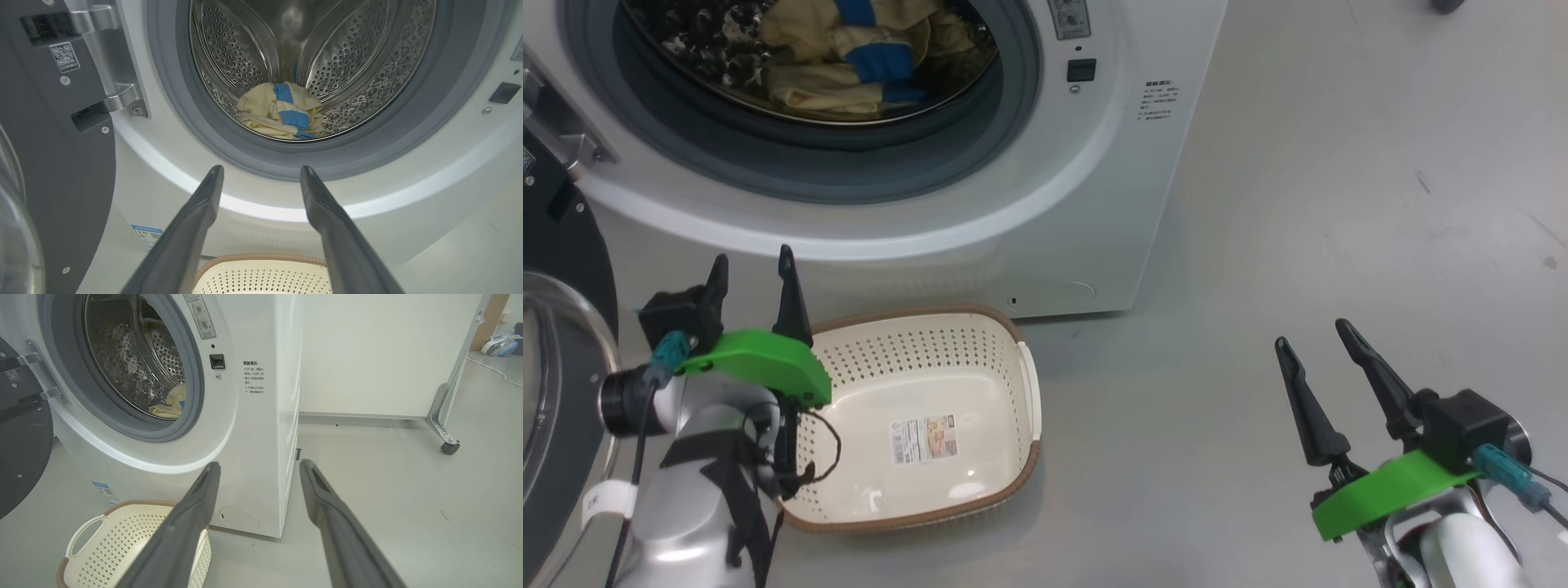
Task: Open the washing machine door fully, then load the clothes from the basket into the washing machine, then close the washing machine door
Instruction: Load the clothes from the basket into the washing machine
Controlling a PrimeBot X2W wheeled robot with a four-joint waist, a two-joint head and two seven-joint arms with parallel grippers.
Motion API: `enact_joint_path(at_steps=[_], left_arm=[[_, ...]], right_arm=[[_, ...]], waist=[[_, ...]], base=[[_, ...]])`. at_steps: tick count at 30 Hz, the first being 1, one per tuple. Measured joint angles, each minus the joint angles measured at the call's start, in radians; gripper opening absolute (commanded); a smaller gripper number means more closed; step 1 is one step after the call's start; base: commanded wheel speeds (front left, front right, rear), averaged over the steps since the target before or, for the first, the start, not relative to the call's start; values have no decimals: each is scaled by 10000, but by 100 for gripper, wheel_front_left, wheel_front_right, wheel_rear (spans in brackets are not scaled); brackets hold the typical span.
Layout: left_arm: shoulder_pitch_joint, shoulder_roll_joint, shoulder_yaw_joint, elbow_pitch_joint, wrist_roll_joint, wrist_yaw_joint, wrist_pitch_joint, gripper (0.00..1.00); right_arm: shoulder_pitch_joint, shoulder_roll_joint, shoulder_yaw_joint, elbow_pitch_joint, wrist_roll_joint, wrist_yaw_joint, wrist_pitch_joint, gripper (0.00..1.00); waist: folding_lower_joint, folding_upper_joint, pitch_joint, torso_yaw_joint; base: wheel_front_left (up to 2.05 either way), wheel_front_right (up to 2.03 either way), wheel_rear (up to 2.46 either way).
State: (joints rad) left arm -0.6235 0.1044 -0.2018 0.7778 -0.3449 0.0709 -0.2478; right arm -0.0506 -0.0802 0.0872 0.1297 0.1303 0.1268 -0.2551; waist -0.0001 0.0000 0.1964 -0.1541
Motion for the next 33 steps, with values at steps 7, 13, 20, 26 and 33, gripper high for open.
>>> enact_joint_path(at_steps=[7, 13, 20, 26, 33], left_arm=[[1350, -63, 571, -1221, 238, -69, -27, 100], [2316, -163, 947, -2192, 464, -451, -27, 100], [3467, -347, 1323, -3141, 807, -792, -27, 100], [4476, -541, 1668, -3822, 999, -968, -27, 100], [4982, -598, 2027, -4819, 1149, -1064, -27, 100]], right_arm=[[125, -46, 8, 4, 0, 0, 0, 100], [348, -50, 10, 13, -15, 0, 0, 100], [467, -71, 21, 23, -105, 0, 0, 100], [481, -113, 17, 19, -117, 0, 0, 100], [490, -144, 13, 19, -176, 0, 0, 100]], waist=[[0, 0, -268, 192], [0, 0, -534, 269], [0, 0, -764, 245], [0, 0, -910, 123], [0, 0, -1004, 29]], base=[[0, 0, 0], [0, 0, 0], [0, 0, 0], [0, 0, 0], [0, 0, 0]])
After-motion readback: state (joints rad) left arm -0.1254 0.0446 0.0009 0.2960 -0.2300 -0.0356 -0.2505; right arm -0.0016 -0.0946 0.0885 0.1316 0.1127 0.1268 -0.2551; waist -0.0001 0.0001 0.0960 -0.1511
